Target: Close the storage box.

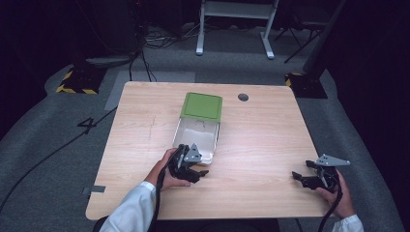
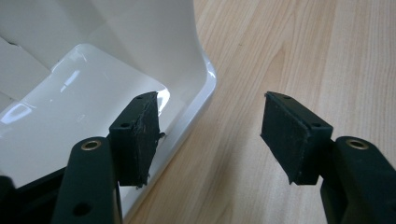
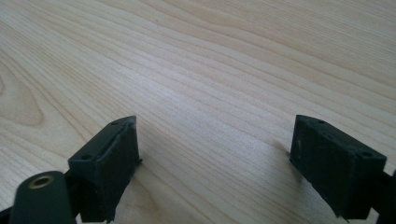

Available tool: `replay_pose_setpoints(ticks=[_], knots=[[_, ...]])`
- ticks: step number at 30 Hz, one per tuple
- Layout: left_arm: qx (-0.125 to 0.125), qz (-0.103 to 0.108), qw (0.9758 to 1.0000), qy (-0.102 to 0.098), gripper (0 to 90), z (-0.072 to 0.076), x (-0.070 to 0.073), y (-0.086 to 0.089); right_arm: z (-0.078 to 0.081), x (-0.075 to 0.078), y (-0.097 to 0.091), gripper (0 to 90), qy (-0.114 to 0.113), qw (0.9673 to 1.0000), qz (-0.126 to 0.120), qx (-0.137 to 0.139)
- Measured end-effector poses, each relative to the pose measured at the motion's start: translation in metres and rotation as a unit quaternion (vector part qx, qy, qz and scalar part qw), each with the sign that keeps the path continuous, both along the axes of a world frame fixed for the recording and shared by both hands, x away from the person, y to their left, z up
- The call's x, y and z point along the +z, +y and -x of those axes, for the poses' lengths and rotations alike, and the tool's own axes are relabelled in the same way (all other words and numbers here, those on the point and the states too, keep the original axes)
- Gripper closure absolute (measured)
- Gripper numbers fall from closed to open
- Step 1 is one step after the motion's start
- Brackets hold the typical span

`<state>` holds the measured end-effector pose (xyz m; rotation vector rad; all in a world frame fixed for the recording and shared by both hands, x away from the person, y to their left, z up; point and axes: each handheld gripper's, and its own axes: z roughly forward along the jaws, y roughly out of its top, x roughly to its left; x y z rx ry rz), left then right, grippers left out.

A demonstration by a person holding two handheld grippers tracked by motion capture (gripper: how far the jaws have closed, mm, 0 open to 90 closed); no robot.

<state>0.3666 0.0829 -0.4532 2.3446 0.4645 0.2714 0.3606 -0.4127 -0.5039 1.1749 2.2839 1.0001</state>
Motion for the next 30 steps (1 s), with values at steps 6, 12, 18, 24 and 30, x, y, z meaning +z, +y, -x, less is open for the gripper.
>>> replay_pose_setpoints(ticks=[6,12,18,24,30], knots=[[0.004,-0.033,0.9994,-0.009,52.8,-0.007,-0.005,-0.008,0.0,0.0,0.0,15.4,0.0,1.0,0.0,0.0],[-0.008,-0.045,0.9989,-0.01,61.2,-0.015,-0.008,-0.014,0.0,0.0,0.0,15.4,-0.001,1.0,0.001,0.0],[-0.016,-0.039,0.9991,-0.004,62.5,-0.019,-0.008,-0.014,0.0,0.0,0.0,15.4,-0.001,1.0,0.001,0.0],[-0.022,-0.037,0.999,-0.008,64.7,-0.03,-0.005,-0.019,0.0,0.0,0.0,15.6,-0.001,1.0,0.001,0.0],[-0.022,-0.028,0.9993,-0.01,67.9,-0.046,-0.003,-0.026,0.0,0.0,0.0,15.7,-0.002,1.0,0.001,0.001]])
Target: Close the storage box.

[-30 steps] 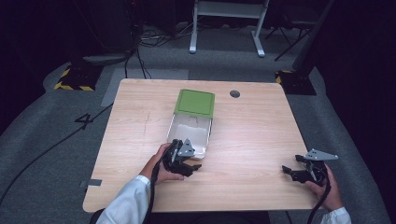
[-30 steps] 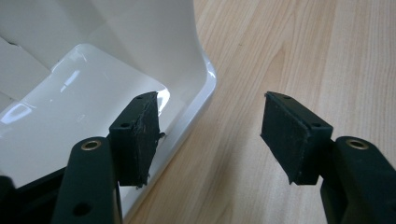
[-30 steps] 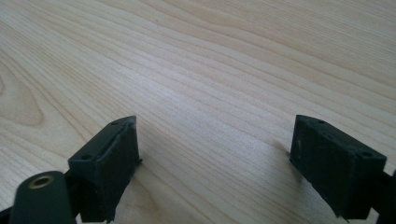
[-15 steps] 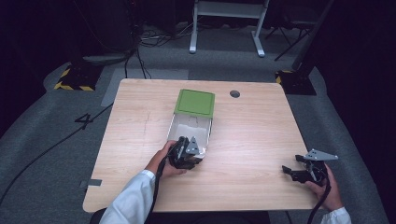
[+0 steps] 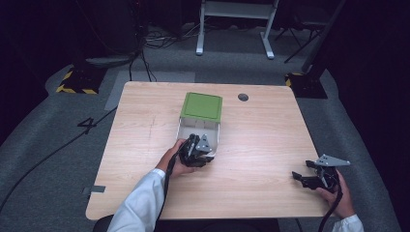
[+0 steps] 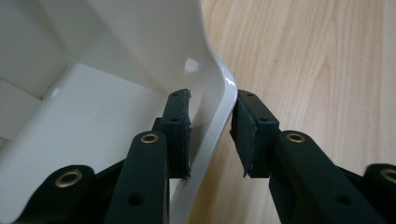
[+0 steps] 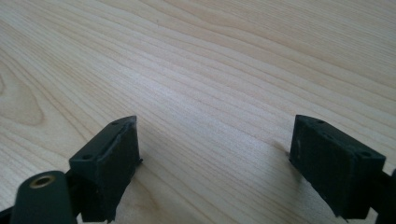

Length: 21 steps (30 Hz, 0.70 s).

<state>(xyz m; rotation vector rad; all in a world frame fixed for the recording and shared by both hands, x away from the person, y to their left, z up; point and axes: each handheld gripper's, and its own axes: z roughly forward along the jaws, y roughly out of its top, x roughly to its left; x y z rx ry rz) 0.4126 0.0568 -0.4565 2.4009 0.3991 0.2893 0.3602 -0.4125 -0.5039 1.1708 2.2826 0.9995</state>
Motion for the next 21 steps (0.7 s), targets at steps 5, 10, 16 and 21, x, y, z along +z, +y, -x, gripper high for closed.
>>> replay_pose_setpoints(ticks=[5,10,16,21], knots=[[0.012,0.009,0.9999,-0.005,67.6,-0.011,-0.002,0.0,0.0,0.0,0.0,15.8,0.0,1.0,0.0,0.0],[0.028,0.022,0.9993,-0.013,67.0,-0.022,0.001,0.003,0.0,0.0,0.0,15.8,0.001,1.0,-0.001,0.001],[0.035,0.017,0.9991,-0.019,66.7,-0.031,0.003,0.0,0.0,0.0,0.0,15.7,0.001,1.0,-0.001,0.001],[0.047,0.017,0.9983,-0.03,65.9,-0.038,0.003,-0.001,0.0,0.0,0.0,15.7,0.001,1.0,-0.001,0.001]])
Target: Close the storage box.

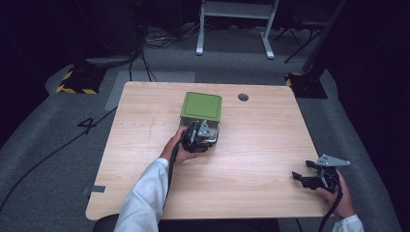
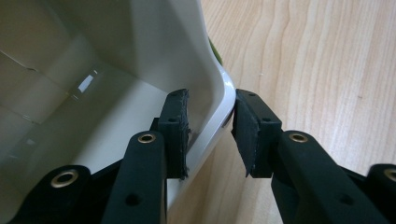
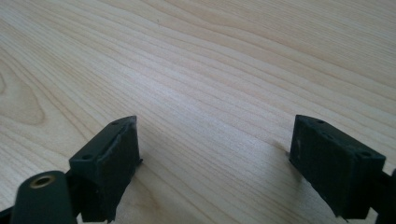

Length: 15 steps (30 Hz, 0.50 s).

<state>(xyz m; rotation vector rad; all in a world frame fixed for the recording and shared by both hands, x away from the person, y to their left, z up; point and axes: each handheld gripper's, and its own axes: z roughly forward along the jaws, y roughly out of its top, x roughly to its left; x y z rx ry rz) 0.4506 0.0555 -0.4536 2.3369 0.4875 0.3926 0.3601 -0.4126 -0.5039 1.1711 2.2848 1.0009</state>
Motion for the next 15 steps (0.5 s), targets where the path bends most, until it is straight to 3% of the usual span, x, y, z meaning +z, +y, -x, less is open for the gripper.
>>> replay_pose_setpoints(ticks=[8,15], knots=[[0.025,0.009,0.9996,-0.003,63.1,-0.0057,-0.001,0.0025,0.0001,0.0,0.0001,15.7,0.0,1.0,0.0,0.0],[0.025,0.005,0.9997,-0.001,62.6,-0.0061,-0.0002,0.0034,0.0001,0.0,0.0001,15.8,0.0,1.0,0.0,0.0]])
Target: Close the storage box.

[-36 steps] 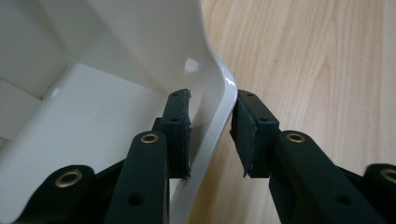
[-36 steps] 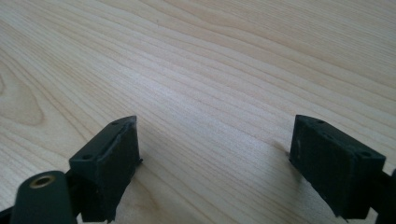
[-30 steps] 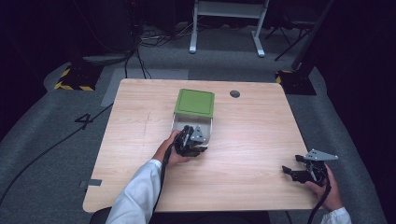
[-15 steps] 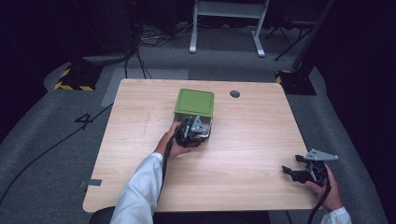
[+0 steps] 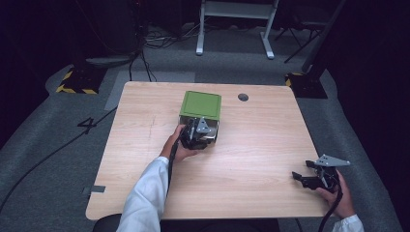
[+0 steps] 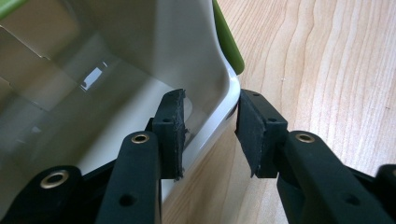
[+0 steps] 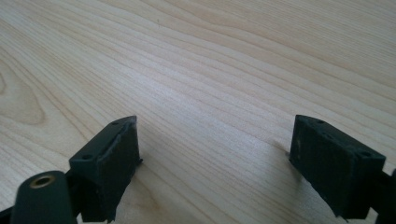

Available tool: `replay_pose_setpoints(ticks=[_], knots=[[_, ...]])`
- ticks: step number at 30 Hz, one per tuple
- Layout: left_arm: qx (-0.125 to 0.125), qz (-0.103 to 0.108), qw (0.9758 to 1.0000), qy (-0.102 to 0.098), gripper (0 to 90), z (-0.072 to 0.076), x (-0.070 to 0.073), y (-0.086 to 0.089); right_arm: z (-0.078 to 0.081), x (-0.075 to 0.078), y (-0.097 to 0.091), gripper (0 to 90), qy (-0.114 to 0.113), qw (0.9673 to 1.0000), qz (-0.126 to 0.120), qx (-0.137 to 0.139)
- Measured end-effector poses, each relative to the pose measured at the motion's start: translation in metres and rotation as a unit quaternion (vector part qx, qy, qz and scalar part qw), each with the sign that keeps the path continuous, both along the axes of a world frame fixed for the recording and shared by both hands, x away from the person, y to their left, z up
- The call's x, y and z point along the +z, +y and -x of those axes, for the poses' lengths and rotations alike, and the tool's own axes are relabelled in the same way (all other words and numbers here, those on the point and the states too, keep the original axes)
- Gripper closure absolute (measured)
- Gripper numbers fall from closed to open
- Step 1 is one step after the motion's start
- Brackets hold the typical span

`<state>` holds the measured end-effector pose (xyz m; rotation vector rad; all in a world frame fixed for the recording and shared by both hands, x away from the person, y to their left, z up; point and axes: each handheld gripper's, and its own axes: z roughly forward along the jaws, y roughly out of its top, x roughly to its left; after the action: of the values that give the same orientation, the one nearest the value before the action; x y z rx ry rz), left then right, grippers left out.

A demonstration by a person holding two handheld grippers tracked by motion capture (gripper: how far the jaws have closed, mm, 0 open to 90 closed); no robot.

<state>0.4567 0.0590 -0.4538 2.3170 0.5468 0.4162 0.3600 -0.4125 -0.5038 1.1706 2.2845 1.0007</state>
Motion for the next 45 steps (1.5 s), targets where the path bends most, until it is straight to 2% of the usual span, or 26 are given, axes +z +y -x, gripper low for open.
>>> replay_pose_setpoints(ticks=[7,17,24,28,30,32,39,45], knots=[[0.004,0.011,0.9999,0.001,59.2,0.001,0.004,0.003,0.0,0.0,0.0,15.8,0.0,1.0,0.0,0.0],[0.008,0.003,1.0,0.005,52.3,0.006,0.01,0.006,0.0,0.0,0.0,15.7,-0.001,1.0,0.0,0.0],[0.002,-0.008,1.0,0.005,40.0,0.014,0.017,0.008,0.0,0.0,0.0,15.7,-0.001,1.0,0.001,0.0],[0.002,-0.006,1.0,-0.002,36.6,0.021,0.021,0.01,0.0,0.0,0.0,15.7,-0.001,1.0,0.001,0.0],[0.001,-0.011,0.9999,-0.005,34.5,0.023,0.023,0.011,0.0,0.0,0.0,15.8,-0.001,1.0,0.001,0.0],[-0.004,-0.01,0.9999,0.0,31.0,0.026,0.025,0.012,0.0,0.0,0.0,15.7,-0.001,1.0,0.001,0.0],[-0.001,-0.01,0.9999,-0.006,24.5,0.038,0.034,0.017,0.0,0.0,0.0,15.7,-0.001,1.0,0.0,0.001],[-0.006,-0.024,0.9997,-0.008,19.0,0.047,0.037,0.022,0.0,0.0,0.0,15.7,0.0,1.0,0.0,0.001]])
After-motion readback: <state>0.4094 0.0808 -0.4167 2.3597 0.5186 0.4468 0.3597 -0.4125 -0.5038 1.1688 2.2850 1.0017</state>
